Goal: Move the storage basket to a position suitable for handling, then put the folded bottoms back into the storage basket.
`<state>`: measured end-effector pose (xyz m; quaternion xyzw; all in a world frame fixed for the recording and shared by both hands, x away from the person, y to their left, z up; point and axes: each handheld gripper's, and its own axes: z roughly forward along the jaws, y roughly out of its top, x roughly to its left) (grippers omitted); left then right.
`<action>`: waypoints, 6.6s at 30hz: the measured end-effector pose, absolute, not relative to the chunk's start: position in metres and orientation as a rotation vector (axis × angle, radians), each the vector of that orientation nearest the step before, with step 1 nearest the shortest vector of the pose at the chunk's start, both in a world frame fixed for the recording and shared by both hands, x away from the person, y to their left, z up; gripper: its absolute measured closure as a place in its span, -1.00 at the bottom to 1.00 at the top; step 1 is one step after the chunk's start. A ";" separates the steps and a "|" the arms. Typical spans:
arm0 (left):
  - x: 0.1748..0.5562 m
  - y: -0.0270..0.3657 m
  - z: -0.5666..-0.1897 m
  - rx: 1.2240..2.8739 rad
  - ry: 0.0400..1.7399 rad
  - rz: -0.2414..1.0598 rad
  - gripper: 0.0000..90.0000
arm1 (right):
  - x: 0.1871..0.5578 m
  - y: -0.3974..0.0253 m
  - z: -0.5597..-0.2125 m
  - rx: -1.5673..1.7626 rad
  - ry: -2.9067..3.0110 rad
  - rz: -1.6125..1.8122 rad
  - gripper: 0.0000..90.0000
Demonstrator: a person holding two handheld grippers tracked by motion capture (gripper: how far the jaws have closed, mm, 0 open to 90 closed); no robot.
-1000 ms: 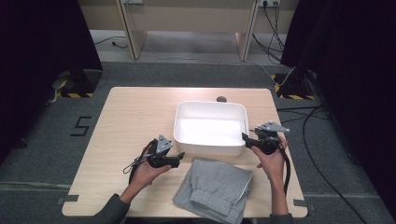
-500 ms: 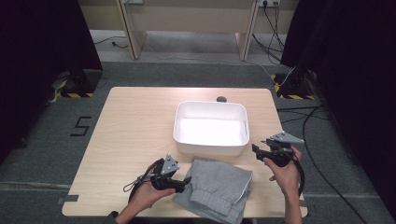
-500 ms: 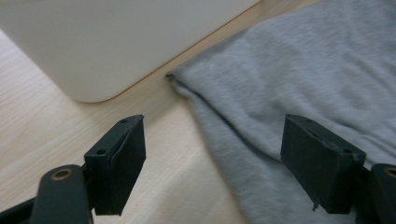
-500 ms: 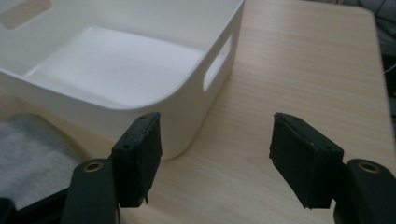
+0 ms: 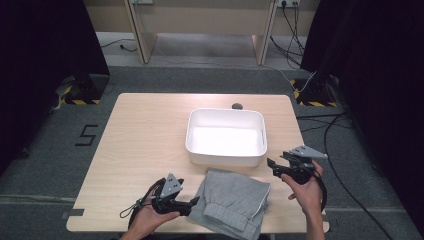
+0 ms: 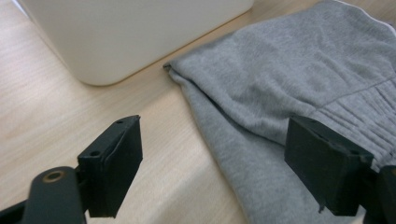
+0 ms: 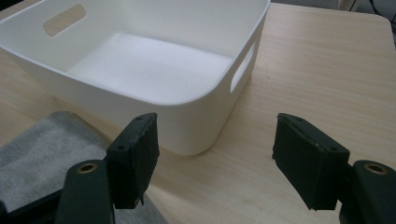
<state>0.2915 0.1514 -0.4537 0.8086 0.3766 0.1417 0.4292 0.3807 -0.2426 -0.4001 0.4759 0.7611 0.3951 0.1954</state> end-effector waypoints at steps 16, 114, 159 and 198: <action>0.278 0.172 -0.478 2.048 0.998 0.301 -0.62 | 0.364 -0.244 -0.418 1.285 2.205 1.099 -0.43; 0.270 0.094 -0.492 2.069 0.732 0.190 0.31 | 0.353 -0.229 -0.475 1.276 2.507 1.106 0.02; 0.251 0.093 -0.471 1.996 0.659 0.253 0.56 | 0.333 -0.206 -0.426 0.988 2.366 1.056 0.56; 0.251 0.108 -0.397 1.915 0.575 0.329 0.65 | 0.321 -0.199 -0.349 0.842 2.292 1.174 0.63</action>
